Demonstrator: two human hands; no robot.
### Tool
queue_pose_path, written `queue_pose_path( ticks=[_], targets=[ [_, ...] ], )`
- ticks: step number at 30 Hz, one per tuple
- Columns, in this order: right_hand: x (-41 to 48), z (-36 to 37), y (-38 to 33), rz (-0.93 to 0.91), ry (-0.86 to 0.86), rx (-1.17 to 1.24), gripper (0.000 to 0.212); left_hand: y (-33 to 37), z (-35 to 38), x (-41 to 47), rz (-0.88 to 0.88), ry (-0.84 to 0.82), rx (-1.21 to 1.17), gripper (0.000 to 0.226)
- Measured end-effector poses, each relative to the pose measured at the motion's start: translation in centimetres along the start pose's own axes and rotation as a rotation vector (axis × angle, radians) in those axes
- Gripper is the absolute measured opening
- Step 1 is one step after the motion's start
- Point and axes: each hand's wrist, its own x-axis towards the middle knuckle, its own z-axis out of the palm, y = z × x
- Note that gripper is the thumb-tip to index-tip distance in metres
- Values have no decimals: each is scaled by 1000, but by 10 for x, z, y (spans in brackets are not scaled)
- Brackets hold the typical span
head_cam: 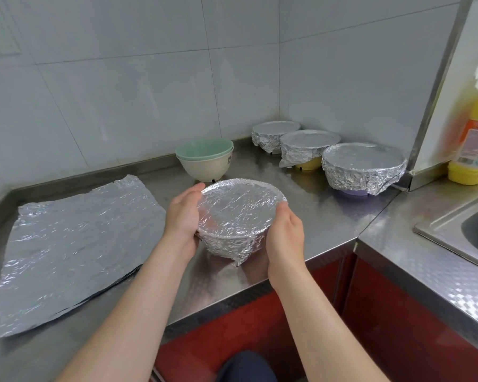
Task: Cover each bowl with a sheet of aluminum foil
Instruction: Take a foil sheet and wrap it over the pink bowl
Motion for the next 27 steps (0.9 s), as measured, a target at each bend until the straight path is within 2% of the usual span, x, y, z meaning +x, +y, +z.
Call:
queue_pose_path(
  ticks=[3,7,11,13,17,23,25,27],
  targets=[
    [1,5,-2,43,34,15,51,-4,1,-4,27,48,23,28],
    [10,5,-6,104,-35,40,53,-5,-1,-10,11,90,-12,32],
    [20,-7,-13,156,-73,-7,69,-7,-9,-23,14,-38,32,51],
    [25,-14,-16,148,-55,-19,64,-9,-10,-35,28,-114,72,57],
    [27,-19,-18,159,-49,-8,34,-19,-5,-49,103,-148,80,56],
    [26,-22,-30,206,-81,21,44,-16,-12,-51,133,-208,123,77],
    [25,-30,-34,147,-74,35,48,-12,-17,-60,154,-206,168,61],
    [19,-43,-36,67,-35,-16,50,-14,-27,-66,214,-174,325,47]
  ],
)
